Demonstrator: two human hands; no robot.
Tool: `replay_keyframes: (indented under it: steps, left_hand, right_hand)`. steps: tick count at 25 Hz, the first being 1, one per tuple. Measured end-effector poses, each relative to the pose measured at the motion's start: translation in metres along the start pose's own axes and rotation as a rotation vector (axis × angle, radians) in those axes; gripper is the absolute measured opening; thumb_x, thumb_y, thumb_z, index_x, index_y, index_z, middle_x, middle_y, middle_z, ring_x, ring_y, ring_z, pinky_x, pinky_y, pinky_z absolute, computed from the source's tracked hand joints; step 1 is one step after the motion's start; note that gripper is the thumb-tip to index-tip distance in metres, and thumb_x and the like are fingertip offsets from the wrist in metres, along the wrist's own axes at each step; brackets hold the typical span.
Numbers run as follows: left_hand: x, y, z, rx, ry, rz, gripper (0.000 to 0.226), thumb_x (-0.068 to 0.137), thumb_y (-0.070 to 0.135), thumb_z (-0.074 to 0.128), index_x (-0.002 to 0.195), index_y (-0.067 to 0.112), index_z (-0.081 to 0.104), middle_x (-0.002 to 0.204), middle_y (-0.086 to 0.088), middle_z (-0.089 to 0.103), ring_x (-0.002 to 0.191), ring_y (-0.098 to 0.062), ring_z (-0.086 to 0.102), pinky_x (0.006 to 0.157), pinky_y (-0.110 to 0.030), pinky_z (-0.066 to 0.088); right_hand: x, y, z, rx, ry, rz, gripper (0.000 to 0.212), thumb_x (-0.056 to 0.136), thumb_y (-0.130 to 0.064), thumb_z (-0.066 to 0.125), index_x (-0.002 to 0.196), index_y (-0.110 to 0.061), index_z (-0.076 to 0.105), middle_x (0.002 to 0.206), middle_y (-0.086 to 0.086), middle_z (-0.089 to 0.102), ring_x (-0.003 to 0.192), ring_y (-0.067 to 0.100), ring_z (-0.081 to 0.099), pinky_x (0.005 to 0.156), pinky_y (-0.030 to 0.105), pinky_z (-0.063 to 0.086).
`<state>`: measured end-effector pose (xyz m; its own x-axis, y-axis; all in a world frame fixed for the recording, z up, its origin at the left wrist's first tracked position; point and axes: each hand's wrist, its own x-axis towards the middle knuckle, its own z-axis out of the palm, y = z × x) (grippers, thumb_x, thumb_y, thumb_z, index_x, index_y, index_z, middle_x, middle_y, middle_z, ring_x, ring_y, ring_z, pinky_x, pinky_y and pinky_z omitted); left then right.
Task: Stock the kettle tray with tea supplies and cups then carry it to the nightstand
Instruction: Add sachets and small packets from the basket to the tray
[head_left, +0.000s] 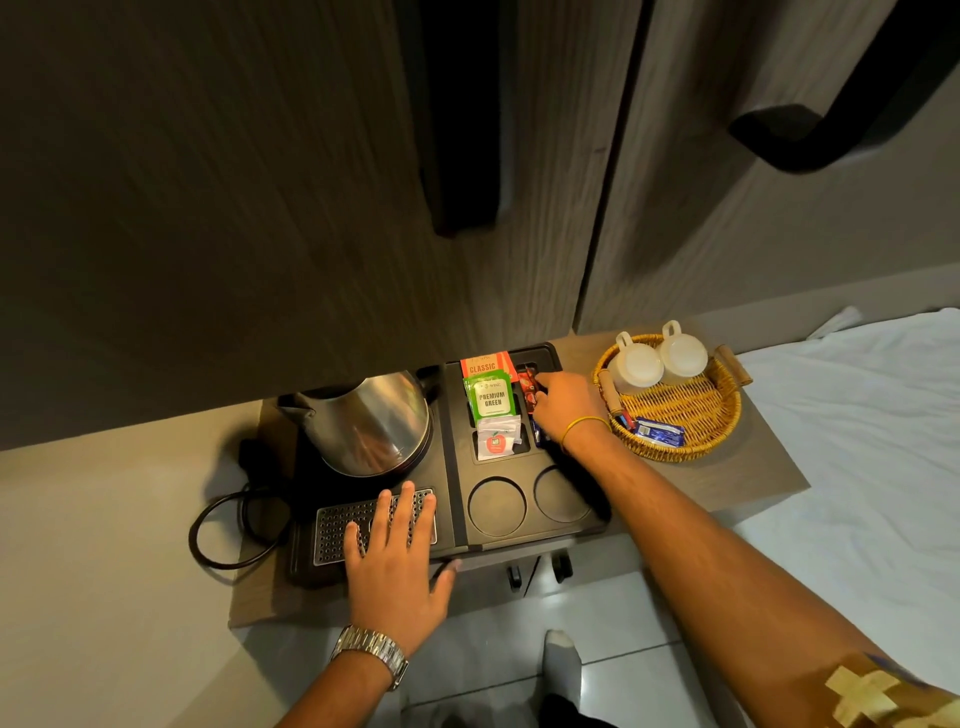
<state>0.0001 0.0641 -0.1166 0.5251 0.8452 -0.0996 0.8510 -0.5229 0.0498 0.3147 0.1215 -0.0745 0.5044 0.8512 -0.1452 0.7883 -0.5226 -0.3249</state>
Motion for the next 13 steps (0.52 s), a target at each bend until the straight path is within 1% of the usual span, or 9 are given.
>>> replay_keyframes:
  steps: [4, 7, 9, 11, 13]
  left_hand:
    - [0.001, 0.000, 0.000, 0.009, 0.005, 0.001, 0.092, 0.080, 0.070, 0.054, 0.158, 0.028, 0.031, 0.168, -0.007, 0.029, 0.153, -0.033, 0.030, 0.113, -0.068, 0.033]
    - [0.001, 0.000, 0.001, 0.009, 0.007, 0.000, 0.091, 0.080, 0.070, 0.054, 0.158, 0.028, 0.031, 0.169, -0.006, 0.028, 0.153, -0.033, 0.030, 0.113, -0.069, 0.032]
    - [0.000, 0.000, 0.002, 0.010, 0.010, 0.002, 0.091, 0.081, 0.070, 0.052, 0.158, 0.028, 0.031, 0.169, -0.006, 0.028, 0.154, -0.033, 0.029, 0.114, -0.068, 0.031]
    - [0.001, 0.000, 0.002, 0.006, 0.016, 0.004, 0.090, 0.081, 0.070, 0.052, 0.158, 0.028, 0.031, 0.169, -0.006, 0.028, 0.153, -0.033, 0.030, 0.113, -0.068, 0.031]
    - [0.001, 0.001, 0.001, 0.009, 0.018, 0.001, 0.090, 0.082, 0.071, 0.052, 0.158, 0.027, 0.033, 0.169, -0.006, 0.028, 0.153, -0.033, 0.030, 0.113, -0.068, 0.031]
  right_hand:
    - [0.003, 0.000, -0.002, -0.047, -0.016, -0.060, 0.027, 0.100, -0.025, 0.050, 0.115, -0.015, 0.071, 0.113, 0.018, 0.071, 0.101, 0.037, 0.068, 0.079, 0.039, 0.054]
    - [0.000, -0.001, -0.005, -0.043, -0.021, -0.079, 0.031, 0.104, -0.030, 0.046, 0.122, -0.017, 0.068, 0.116, 0.018, 0.066, 0.100, 0.037, 0.067, 0.080, 0.041, 0.055]
    - [-0.004, 0.002, -0.014, 0.018, 0.057, -0.079, 0.034, 0.103, -0.032, 0.047, 0.126, -0.017, 0.066, 0.119, 0.017, 0.063, 0.102, 0.038, 0.067, 0.082, 0.043, 0.055]
    - [-0.004, 0.015, -0.028, 0.079, 0.213, -0.075, 0.031, 0.098, -0.025, 0.053, 0.120, -0.012, 0.071, 0.115, 0.018, 0.064, 0.101, 0.040, 0.066, 0.081, 0.044, 0.055]
    - [-0.001, 0.039, -0.044, 0.061, 0.323, -0.028, 0.033, 0.084, -0.016, 0.061, 0.112, -0.007, 0.076, 0.109, 0.021, 0.066, 0.103, 0.041, 0.062, 0.084, 0.044, 0.053]
